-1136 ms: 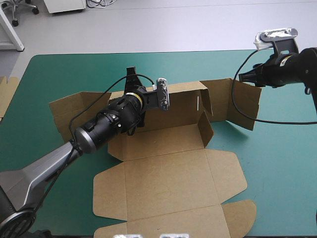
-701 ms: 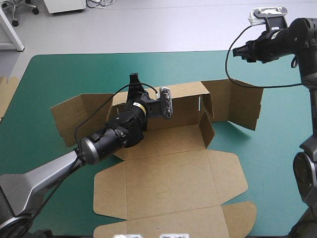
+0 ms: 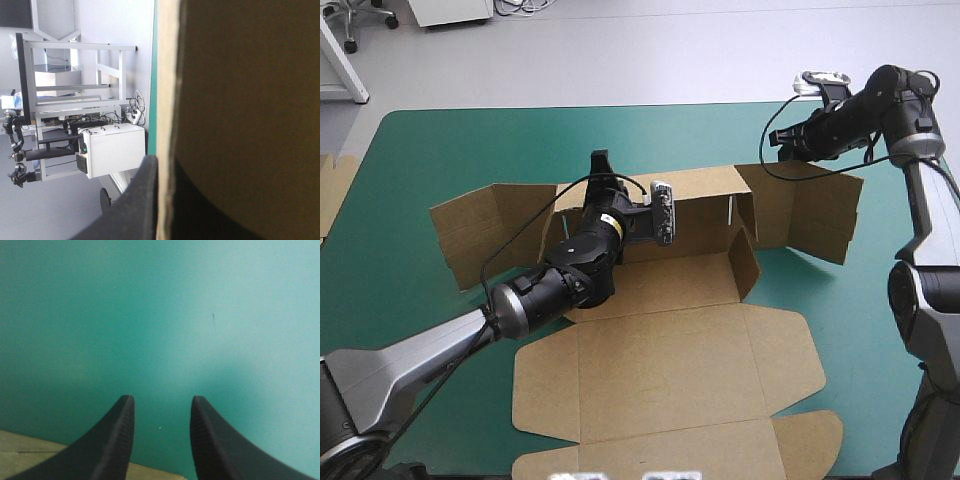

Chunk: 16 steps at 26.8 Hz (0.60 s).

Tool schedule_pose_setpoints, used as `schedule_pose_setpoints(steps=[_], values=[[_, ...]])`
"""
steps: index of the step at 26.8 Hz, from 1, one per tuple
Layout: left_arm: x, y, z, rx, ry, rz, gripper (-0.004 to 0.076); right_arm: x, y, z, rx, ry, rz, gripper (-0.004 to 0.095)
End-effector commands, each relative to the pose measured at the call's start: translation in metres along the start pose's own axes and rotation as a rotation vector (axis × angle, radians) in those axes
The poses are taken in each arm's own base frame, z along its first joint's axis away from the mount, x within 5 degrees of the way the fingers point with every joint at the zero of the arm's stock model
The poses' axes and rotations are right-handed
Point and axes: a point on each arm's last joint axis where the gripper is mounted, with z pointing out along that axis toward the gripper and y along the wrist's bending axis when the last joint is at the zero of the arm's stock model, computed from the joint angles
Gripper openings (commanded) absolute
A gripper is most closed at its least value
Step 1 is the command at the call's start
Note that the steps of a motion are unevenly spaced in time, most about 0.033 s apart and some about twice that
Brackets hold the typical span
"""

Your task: Fold the box

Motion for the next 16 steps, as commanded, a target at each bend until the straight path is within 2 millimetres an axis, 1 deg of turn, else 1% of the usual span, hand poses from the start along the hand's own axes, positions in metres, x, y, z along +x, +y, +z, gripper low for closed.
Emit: schedule_pose_setpoints(steps=[1,2,3,8,12,13,16], values=[[0.001,0.007,-0.008,-0.08,-0.028,0.0,-0.001,0.011,0.017,-0.034,-0.06,-0.038,-0.04,0.0347],[0.002,0.005,-0.007,-0.085,-0.025,0.008,-0.001,0.017,0.019,-0.036,-0.061,-0.027,-0.043,0.0346],[0.002,0.002,-0.006,-0.092,-0.026,0.023,-0.001,0.024,0.022,-0.043,-0.062,-0.02,-0.047,0.0346],[0.001,0.003,-0.005,-0.135,-0.05,-0.007,-0.001,0.044,0.033,-0.058,-0.086,-0.015,-0.053,0.0344],[0.0,0.004,-0.006,-0.147,-0.068,-0.018,-0.001,0.061,0.038,-0.057,-0.129,-0.026,-0.048,0.0344],[-0.001,0.004,-0.006,-0.147,-0.071,-0.019,-0.001,0.068,0.038,-0.053,-0.136,-0.027,-0.051,0.0344],[-0.001,0.004,-0.005,-0.157,-0.076,-0.025,-0.001,0.083,0.042,-0.053,-0.15,-0.08,-0.058,0.0344]])
